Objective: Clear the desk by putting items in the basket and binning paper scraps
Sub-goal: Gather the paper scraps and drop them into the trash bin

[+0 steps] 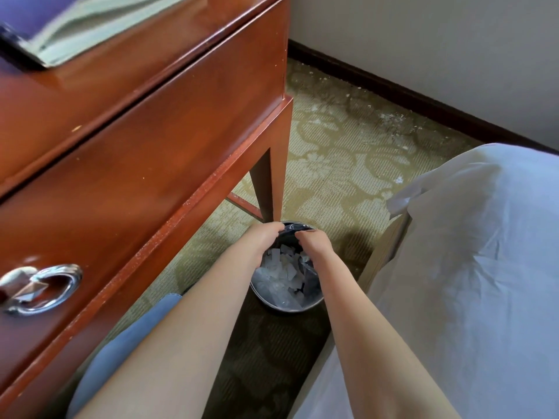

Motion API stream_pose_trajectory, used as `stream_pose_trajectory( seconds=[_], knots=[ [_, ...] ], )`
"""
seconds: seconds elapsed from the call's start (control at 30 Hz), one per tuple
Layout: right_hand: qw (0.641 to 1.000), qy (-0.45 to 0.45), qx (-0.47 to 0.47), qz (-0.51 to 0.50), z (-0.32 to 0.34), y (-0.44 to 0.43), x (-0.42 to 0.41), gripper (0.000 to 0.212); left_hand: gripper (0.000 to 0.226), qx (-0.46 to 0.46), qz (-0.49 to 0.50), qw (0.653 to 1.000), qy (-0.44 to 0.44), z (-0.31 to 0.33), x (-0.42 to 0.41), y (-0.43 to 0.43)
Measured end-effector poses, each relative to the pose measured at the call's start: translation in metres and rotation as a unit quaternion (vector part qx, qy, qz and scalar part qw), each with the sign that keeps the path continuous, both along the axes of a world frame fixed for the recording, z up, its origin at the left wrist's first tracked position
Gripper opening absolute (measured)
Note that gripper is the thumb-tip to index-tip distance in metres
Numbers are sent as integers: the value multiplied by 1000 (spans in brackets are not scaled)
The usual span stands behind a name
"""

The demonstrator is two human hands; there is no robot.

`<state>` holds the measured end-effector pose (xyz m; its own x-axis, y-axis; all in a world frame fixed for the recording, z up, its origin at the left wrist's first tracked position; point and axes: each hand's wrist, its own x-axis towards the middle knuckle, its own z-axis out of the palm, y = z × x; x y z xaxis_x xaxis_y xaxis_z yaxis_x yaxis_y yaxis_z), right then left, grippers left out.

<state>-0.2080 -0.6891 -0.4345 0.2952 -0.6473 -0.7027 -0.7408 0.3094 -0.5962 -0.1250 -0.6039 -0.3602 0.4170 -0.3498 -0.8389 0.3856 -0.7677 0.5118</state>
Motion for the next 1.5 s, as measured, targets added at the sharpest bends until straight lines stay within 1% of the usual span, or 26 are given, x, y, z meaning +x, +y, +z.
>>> stream_pose_trajectory(
  seconds=[0.13,0.2,0.27,0.33,0.43,0.47,0.5,0.57,0.67,0.73,0.8,0.87,1.0,1.1,1.27,1.4,1.5],
  knots=[
    [1000,-5,-25,15,20,5,-1,33,49,-5,-6,1000,-1,20,-3,8],
    [999,-1,-34,-2,34,6,-2,32,46,-18,-13,999,-24,34,-5,13],
    [999,-16,-27,-40,52,9,-3,27,45,-32,-23,998,-54,48,-8,20],
    [995,-58,-6,-80,73,13,-4,18,39,-48,-31,995,-81,64,-12,28],
    [987,-128,-3,-101,110,26,-10,12,15,-82,-39,989,-116,94,-21,41],
    [983,-149,-10,-103,123,31,-13,13,11,-94,-46,986,-130,106,-25,46],
    [980,-169,-20,-105,137,37,-17,16,13,-108,-57,981,-150,117,-29,53],
    [974,-198,-49,-101,165,49,-23,22,18,-137,-77,967,-199,139,-37,68],
    [962,-241,-96,-85,212,70,-34,20,11,-190,-82,941,-268,175,-50,95],
    [952,-275,-113,-76,244,87,-40,16,11,-228,-73,915,-324,203,-56,115],
    [944,-301,-118,-67,272,107,-44,16,12,-263,-60,882,-387,230,-59,137],
    [938,-319,-129,-40,294,129,-44,15,11,-296,-36,853,-428,252,-59,161],
    [922,-358,-149,14,327,176,-32,14,9,-334,28,827,-450,282,-51,210],
    [904,-391,-160,65,346,213,-16,11,18,-344,85,807,-473,296,-38,250],
    [876,-415,-185,164,370,282,20,12,18,-311,184,769,-528,312,-17,326],
    [860,-410,-180,245,381,341,48,15,11,-256,240,754,-555,324,-3,386],
    [849,-404,-180,290,384,384,68,14,10,-207,262,752,-569,330,5,431]
  ],
)
